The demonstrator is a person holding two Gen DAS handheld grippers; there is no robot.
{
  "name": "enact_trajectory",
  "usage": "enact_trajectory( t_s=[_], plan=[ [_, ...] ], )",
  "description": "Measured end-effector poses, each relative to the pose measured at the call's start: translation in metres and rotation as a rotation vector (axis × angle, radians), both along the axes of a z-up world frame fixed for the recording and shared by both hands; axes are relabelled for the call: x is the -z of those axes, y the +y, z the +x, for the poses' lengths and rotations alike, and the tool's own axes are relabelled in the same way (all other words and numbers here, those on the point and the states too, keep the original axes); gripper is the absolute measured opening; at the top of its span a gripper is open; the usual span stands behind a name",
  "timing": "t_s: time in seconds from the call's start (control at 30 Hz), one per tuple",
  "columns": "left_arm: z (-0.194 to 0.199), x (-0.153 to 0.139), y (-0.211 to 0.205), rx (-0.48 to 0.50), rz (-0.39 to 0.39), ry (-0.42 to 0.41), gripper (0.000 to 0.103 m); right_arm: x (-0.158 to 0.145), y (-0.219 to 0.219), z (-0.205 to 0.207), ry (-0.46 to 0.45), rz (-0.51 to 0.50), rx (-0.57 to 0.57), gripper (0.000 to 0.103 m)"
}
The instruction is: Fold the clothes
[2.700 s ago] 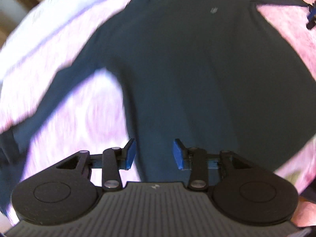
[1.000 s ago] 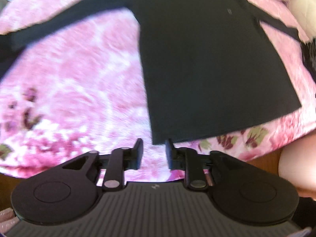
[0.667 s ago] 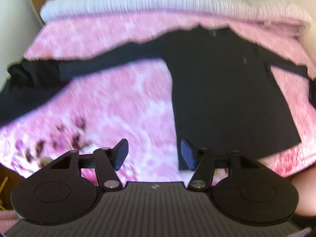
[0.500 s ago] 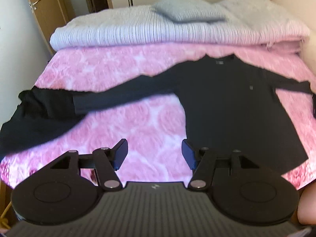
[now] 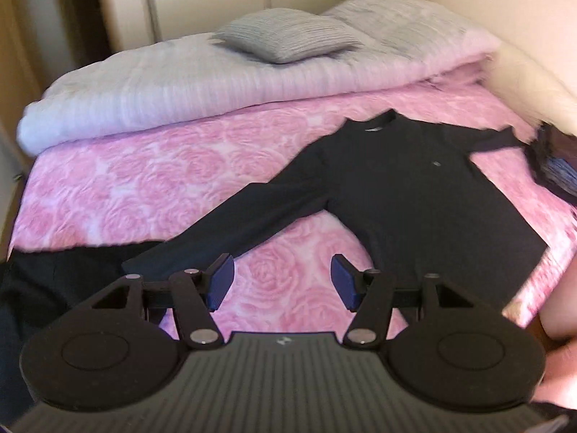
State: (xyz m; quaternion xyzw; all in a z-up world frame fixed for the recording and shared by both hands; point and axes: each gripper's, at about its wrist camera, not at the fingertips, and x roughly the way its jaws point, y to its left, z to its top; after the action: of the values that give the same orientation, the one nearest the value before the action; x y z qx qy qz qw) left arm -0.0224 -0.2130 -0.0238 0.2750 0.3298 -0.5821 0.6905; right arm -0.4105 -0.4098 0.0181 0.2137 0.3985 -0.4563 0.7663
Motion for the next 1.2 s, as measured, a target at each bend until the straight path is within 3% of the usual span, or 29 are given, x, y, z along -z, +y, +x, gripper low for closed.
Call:
enact_trajectory(
  t_s=[0.1,0.37,0.77,1.2],
  plan=[
    [0.010,-0.002,0.004,0.098,0.008,-0.020,0.055,-0.005,0.032,0.019,0.036,0.008,0.063,0.072],
    [0.035,0.001,0.006,0.100,0.059,0.021,0.055,-0.014,0.078,0.047,0.087,0.002,0.144,0.072],
    [0.053,0.008,0.004,0.098,0.133,-0.026,0.055,-0.003,0.099,0.054,0.108,0.019,0.136,0.073],
    [0.040,0.009,-0.006,0.098,0.156,-0.051,0.058,0.018,0.094,0.049,0.094,0.081,0.154,0.073]
  ],
)
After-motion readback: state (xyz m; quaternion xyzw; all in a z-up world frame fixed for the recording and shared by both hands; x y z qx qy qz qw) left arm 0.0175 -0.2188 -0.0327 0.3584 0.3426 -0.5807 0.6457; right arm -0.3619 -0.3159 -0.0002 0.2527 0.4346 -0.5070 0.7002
